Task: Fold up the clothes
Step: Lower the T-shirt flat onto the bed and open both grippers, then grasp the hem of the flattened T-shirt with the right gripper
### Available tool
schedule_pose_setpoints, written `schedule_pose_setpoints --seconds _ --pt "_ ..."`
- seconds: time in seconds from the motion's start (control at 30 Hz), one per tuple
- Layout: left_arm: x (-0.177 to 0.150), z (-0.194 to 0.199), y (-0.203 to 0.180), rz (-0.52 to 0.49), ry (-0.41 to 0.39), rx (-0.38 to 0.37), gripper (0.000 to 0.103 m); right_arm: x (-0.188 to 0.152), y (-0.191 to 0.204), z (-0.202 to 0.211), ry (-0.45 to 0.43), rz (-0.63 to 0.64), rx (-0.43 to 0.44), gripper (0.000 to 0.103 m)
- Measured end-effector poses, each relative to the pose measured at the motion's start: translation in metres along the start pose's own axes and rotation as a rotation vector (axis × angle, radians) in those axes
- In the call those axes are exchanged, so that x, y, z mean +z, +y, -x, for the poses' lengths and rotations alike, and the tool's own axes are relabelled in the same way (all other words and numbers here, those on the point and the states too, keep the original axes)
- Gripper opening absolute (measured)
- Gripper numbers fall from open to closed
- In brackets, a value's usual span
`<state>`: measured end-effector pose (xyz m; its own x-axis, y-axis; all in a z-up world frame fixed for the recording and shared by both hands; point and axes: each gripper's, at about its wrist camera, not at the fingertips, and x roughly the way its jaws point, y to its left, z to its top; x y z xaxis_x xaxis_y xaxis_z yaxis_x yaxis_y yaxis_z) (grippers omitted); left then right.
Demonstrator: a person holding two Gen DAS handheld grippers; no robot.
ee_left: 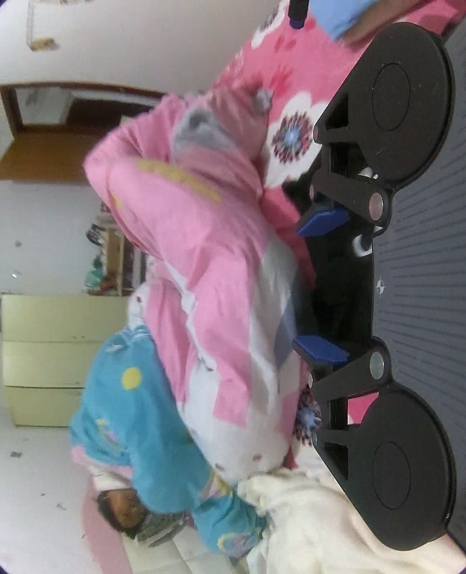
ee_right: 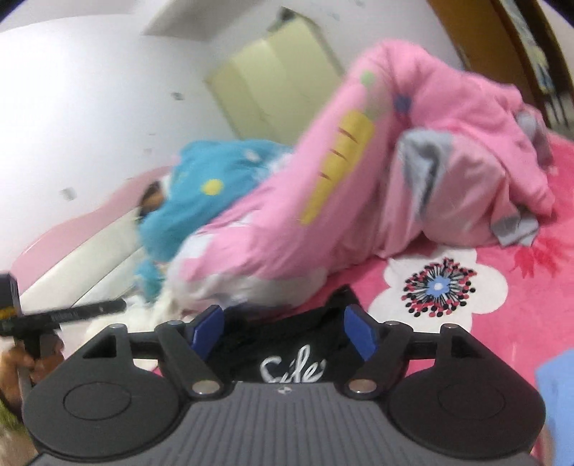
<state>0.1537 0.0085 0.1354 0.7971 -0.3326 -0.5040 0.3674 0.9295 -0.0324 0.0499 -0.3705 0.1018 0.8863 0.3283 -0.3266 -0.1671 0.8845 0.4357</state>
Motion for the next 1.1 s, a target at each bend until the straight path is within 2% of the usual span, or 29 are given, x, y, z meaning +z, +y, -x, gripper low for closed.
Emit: schedule_pose_setpoints --seconds 0.07,0.17,0.3,0.37,0.47,0.53,0.6,0.7,0.77,0.93,1.03,1.1 --pt "-0.016 0.024 0.007 0.028 0.02 -0.028 0.067 -0.018 0.012 0.029 -0.008 0.049 0.002 0.08" --pt "-0.054 0.05 0.018 0.089 0.088 -0.046 0.067 -0.049 0.017 0.055 0.031 0.033 0.003 0.08" --pt "-0.13 0.066 0.024 0.136 0.166 -0.035 0.066 -0.097 0.021 0.077 0.105 -0.017 -0.003 0.08" --pt "-0.17 0.071 0.021 0.168 0.215 -0.017 0.061 -0.12 0.027 0.075 0.145 -0.022 0.005 0.073" --pt "-0.218 0.079 0.017 0.228 0.251 0.025 0.058 -0.147 0.063 0.058 0.219 0.13 0.044 0.068" --pt "-0.238 0.086 0.019 0.258 0.252 0.059 0.058 -0.162 0.099 0.04 0.235 0.311 0.088 0.065" --pt "-0.25 0.094 0.024 0.301 0.258 0.091 0.055 -0.179 0.139 0.019 0.246 0.495 0.153 0.064" --pt "-0.263 0.109 0.036 0.364 0.238 0.121 0.053 -0.21 0.191 -0.015 0.266 0.693 0.268 0.062" --pt "-0.268 0.119 0.045 0.398 0.224 0.127 0.052 -0.234 0.217 -0.038 0.293 0.797 0.301 0.054" --pt "-0.283 0.123 0.062 0.452 0.22 0.111 0.051 -0.295 0.255 -0.073 0.323 1.065 0.261 0.043" --pt "-0.29 0.123 0.067 0.471 0.213 0.081 0.051 -0.309 0.257 -0.085 0.329 1.124 0.192 0.033" --pt "-0.292 0.119 0.069 0.478 0.21 0.057 0.051 -0.31 0.255 -0.087 0.331 1.114 0.181 0.03"
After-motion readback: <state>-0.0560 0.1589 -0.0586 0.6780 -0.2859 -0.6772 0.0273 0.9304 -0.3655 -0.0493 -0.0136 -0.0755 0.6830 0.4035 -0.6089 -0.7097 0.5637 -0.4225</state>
